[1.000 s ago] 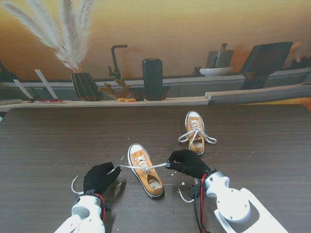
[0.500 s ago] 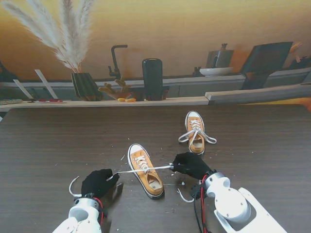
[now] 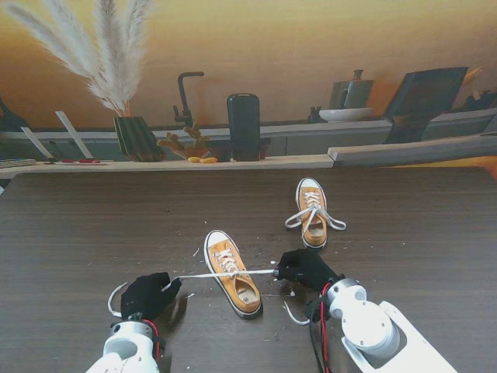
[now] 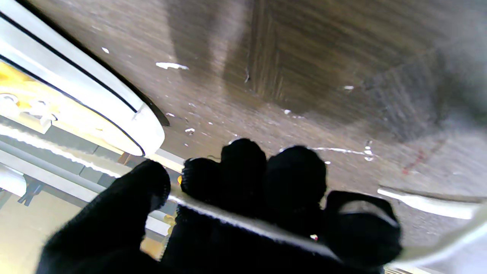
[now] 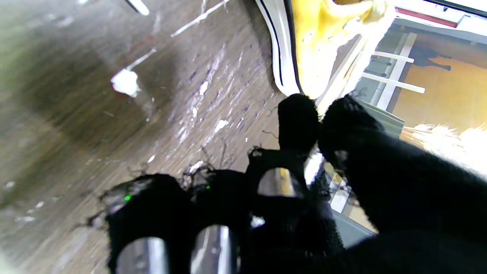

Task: Tie the shoelaces into a bow on the shoes

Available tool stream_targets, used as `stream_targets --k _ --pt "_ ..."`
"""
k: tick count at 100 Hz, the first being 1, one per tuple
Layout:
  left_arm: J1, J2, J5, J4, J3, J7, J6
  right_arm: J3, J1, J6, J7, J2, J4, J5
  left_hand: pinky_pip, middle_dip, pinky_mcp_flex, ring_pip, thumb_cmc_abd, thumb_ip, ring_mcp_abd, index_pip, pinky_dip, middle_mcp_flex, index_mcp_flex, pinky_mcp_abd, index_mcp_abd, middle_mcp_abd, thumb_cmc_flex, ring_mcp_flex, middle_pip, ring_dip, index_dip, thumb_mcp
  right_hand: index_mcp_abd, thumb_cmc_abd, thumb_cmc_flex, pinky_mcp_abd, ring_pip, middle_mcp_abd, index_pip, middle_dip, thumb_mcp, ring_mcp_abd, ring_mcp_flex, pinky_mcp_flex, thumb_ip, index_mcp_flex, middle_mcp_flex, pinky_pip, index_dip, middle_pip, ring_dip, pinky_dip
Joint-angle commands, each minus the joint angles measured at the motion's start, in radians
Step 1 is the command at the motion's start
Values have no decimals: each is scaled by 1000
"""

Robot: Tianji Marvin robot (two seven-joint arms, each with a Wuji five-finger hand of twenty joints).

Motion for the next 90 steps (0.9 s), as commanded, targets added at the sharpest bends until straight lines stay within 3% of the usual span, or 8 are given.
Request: stream_targets --k 1,20,28,34,42,51,67,90 --pt "3 -7 -1 -7 1 14 -13 7 -22 -21 -20 -4 -27 -14 63 15 4 -9 53 -5 -28 -11 -10 16 0 -56 -42 4 14 29 1 19 29 -28 -20 -13 26 -38 90 -4 11 2 32 -59 12 41 -35 24 70 289 -4 63 19 6" --pt "7 -10 17 -9 5 67 -70 26 -72 -65 -93 -9 -100 -81 121 25 32 60 118 -161 -37 -210 11 -24 -152 -104 -104 14 168 22 26 29 -80 -277 -31 -43 26 -44 77 -4 -82 -38 71 -74 14 40 -22 -109 70 289 -66 -33 -7 -21" --pt "6 -9 38 -8 8 90 -84 33 -90 -72 -107 -9 -129 -102 221 53 53 140 97 -218 -111 -264 24 -8 -187 -197 -102 -53 214 50 108 29 -158 -316 -15 -39 21 -63 74 -3 -104 -50 74 -80 14 39 -18 -163 67 289 -77 -76 -23 -55" --pt "3 -10 50 -2 11 118 -108 37 -98 -83 -122 -10 -142 -115 288 68 62 222 5 -244 -166 -343 59 9 -233 -260 -114 -130 292 51 185 29 -339 -311 -13 -29 18 -63 71 -4 -119 -51 72 -84 14 38 -20 -190 49 289 -85 -88 -28 -60" --pt "3 -7 81 3 10 145 -148 41 -105 -100 -130 -12 -157 -110 310 62 66 259 -46 -249 -185 -570 80 22 -284 -280 -93 -144 355 51 215 23 -607 -294 -16 -16 17 -65 68 2 -139 -48 69 -80 14 37 -23 -207 28 289 -95 -99 -41 -75" --pt "-2 -10 76 12 6 189 -235 44 -111 -125 -135 -12 -171 -103 308 53 65 261 -56 -249 -177 -690 84 25 -297 -279 -85 -126 361 50 217 15 -726 -281 -24 -14 19 -65 66 11 -150 -49 67 -77 14 35 -24 -211 14 289 -103 -109 -48 -85" --pt "-4 -13 51 -6 2 205 -352 45 -111 -142 -111 -5 -203 -109 298 42 64 254 -75 -252 -157 -740 84 34 -281 -260 -110 -104 359 50 213 9 -771 -256 -57 -6 28 -71 65 7 -129 -47 47 -93 15 33 -34 -208 10 289 -107 -115 -62 -111" --pt "6 6 -48 -58 2 22 -498 15 -91 -170 -128 -11 -213 -95 261 19 59 211 -78 -251 -122 -862 75 33 -289 -212 -81 -82 290 50 180 0 -841 -188 -74 4 35 -76 56 9 -108 -43 28 -84 15 28 -32 -211 -12 289 -124 -132 -89 -153"
